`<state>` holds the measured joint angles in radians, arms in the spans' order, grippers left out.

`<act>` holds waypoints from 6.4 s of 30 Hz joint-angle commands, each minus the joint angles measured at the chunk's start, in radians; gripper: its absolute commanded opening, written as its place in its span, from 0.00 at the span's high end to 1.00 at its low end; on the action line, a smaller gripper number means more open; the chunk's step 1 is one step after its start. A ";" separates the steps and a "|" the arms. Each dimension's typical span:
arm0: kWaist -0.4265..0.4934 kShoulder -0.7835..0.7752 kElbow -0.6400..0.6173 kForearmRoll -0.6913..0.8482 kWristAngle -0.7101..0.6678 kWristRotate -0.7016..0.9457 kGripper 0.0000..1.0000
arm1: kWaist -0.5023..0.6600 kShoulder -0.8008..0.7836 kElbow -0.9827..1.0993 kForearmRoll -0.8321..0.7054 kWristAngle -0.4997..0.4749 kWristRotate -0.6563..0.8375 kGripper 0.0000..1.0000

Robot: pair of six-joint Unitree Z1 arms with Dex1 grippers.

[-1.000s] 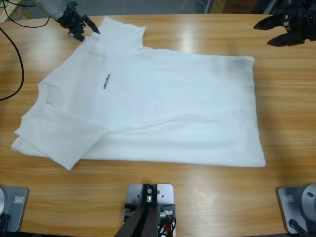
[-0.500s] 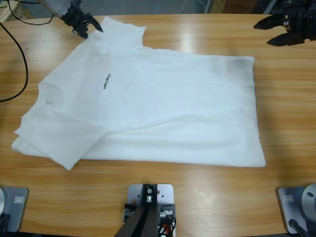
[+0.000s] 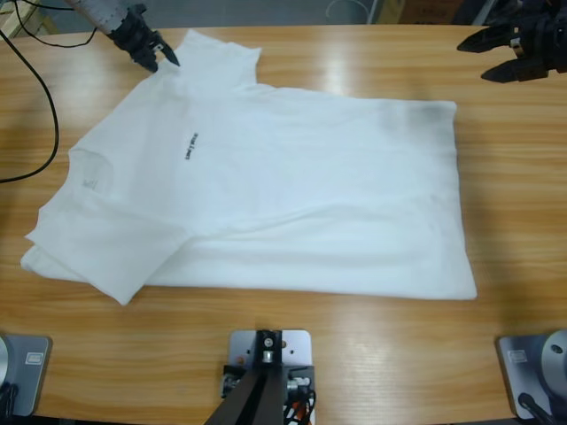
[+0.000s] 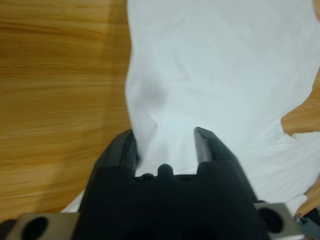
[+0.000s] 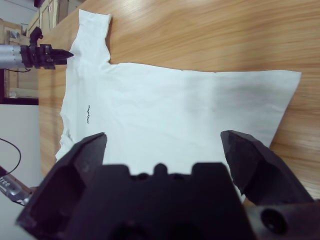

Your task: Fold clothes

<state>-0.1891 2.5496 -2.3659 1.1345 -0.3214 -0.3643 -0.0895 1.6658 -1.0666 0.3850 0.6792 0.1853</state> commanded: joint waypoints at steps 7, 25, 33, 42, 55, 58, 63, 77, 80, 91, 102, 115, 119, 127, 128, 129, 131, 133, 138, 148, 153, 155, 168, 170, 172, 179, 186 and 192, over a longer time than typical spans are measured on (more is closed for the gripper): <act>0.013 0.151 -0.166 0.151 0.017 -0.007 1.00 | -0.019 -0.001 0.020 -0.001 0.022 -0.001 0.08; 0.019 0.166 -0.260 0.280 0.006 0.051 1.00 | -0.147 0.111 0.322 -0.400 0.111 0.144 0.07; 0.012 0.172 -0.265 0.294 0.004 0.070 1.00 | -0.147 0.271 0.249 -0.460 0.105 0.132 0.07; 0.012 0.181 -0.269 0.295 0.001 0.088 1.00 | -0.164 0.347 0.226 -0.488 0.089 0.100 0.08; 0.010 0.189 -0.280 0.295 -0.011 0.109 1.00 | -0.194 0.425 0.163 -0.496 0.082 0.079 0.08; 0.010 0.189 -0.282 0.295 -0.011 0.110 1.00 | -0.194 0.440 0.160 -0.497 0.084 0.077 0.08; 0.010 0.193 -0.290 0.299 -0.013 0.111 1.00 | -0.194 0.469 0.160 -0.498 0.088 0.077 0.10; 0.011 0.214 -0.336 0.327 -0.024 0.114 1.00 | -0.119 0.513 0.160 -0.498 0.110 0.066 0.15; 0.011 0.216 -0.342 0.330 -0.024 0.114 1.00 | -0.119 0.512 0.162 -0.497 0.113 0.066 0.15; 0.013 0.221 -0.351 0.338 -0.028 0.117 1.00 | -0.119 0.517 0.178 -0.497 0.165 0.032 1.00; 0.014 0.220 -0.353 0.349 -0.031 0.129 1.00 | -0.119 0.514 0.185 -0.497 0.219 -0.037 1.00; 0.137 0.164 -0.575 0.525 -0.107 0.240 1.00 | -0.120 0.386 0.151 -0.389 0.251 -0.046 1.00; 0.149 0.111 -0.573 0.525 -0.152 0.245 1.00 | -0.120 0.329 0.125 -0.317 0.257 -0.060 1.00; 0.155 -0.012 -0.479 0.527 -0.194 0.256 1.00 | -0.121 0.244 0.059 -0.195 0.282 -0.081 1.00; 0.155 -0.031 -0.463 0.527 -0.194 0.258 1.00 | -0.120 0.235 0.049 -0.180 0.283 -0.084 1.00; 0.155 -0.048 -0.448 0.526 -0.194 0.260 1.00 | -0.120 0.227 0.042 -0.168 0.286 -0.086 1.00; 0.155 -0.081 -0.414 0.526 -0.194 0.261 1.00 | -0.120 0.205 0.036 -0.150 0.292 -0.088 1.00; 0.157 -0.112 -0.373 0.526 -0.194 0.265 1.00 | -0.120 0.180 0.036 -0.122 0.294 -0.098 1.00; 0.161 -0.168 -0.238 0.526 -0.188 0.273 1.00 | -0.122 0.124 0.048 -0.035 0.293 -0.140 1.00; 0.201 -0.219 -0.072 0.525 -0.177 0.308 1.00 | -0.179 0.089 0.051 0.057 0.298 -0.190 1.00; 0.207 -0.231 0.018 0.525 -0.177 0.321 1.00 | -0.179 0.075 0.054 0.150 0.293 -0.253 1.00; 0.207 -0.237 0.049 0.525 -0.177 0.326 1.00 | -0.179 0.074 0.060 0.180 0.291 -0.277 1.00; 0.238 -0.286 0.242 0.524 -0.173 0.348 1.00 | -0.179 0.135 0.086 0.281 0.290 -0.328 1.00; 0.244 -0.291 0.279 0.525 -0.173 0.352 1.00 | -0.179 0.152 0.093 0.297 0.286 -0.337 1.00; 0.247 -0.292 0.314 0.525 -0.174 0.358 1.00 | -0.179 0.160 0.103 0.298 0.282 -0.337 1.00; 0.247 -0.287 0.377 0.524 -0.180 0.369 1.00 | -0.179 0.221 0.095 0.347 0.249 -0.332 1.00; 0.248 -0.284 0.405 0.524 -0.183 0.375 1.00 | -0.152 0.291 0.085 0.369 0.237 -0.317 1.00; 0.258 -0.250 0.462 0.525 -0.183 0.375 1.00 | -0.142 0.321 0.081 0.377 0.240 -0.317 1.00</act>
<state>0.0498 2.2708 -1.9777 1.5113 -0.4968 -0.0029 -0.2447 1.9214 -0.9897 0.7449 0.9371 -0.1379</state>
